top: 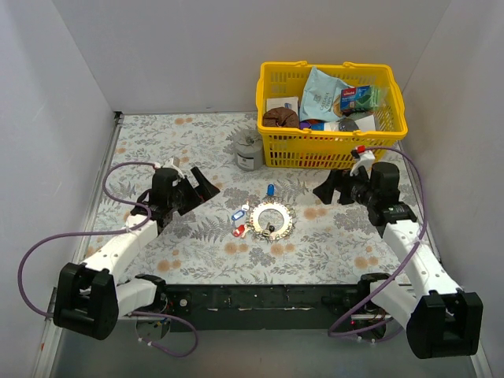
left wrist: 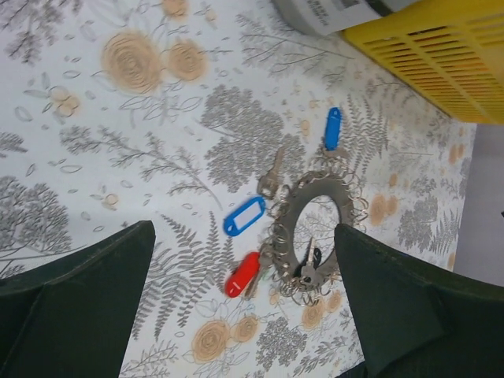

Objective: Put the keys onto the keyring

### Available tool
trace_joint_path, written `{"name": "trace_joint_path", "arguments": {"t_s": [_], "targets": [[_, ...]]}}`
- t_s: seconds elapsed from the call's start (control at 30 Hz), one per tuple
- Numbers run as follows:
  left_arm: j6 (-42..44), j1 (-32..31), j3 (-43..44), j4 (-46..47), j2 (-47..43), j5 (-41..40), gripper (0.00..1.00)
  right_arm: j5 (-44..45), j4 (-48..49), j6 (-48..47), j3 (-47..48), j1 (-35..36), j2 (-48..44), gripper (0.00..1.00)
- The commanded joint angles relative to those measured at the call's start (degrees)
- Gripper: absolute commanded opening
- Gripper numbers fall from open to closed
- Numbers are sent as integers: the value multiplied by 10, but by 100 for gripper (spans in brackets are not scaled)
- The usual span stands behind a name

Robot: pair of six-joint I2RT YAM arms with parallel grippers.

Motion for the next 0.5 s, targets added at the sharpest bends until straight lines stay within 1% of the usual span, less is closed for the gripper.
{"name": "trace_joint_path", "arguments": {"t_s": [0.0, 0.07, 0.13, 0.3, 0.4, 0.47], "targets": [[-1, 46, 36, -90, 20, 45, 98, 1, -10, 39, -17, -73, -22, 98], [9, 67, 43, -103, 18, 21, 98, -4, -14, 41, -25, -112, -26, 98], [15, 86, 45, -116, 5, 9, 98, -3, -16, 43, -28, -124, -29, 98], [30, 100, 51, -121, -30, -39, 98, 15, -13, 52, -29, -124, -39, 98], [35, 101, 50, -106, -47, -43, 98, 33, -10, 51, -28, -124, -43, 98], [29, 101, 48, -102, -68, -70, 98, 50, -11, 44, -23, -124, -52, 98]]}}
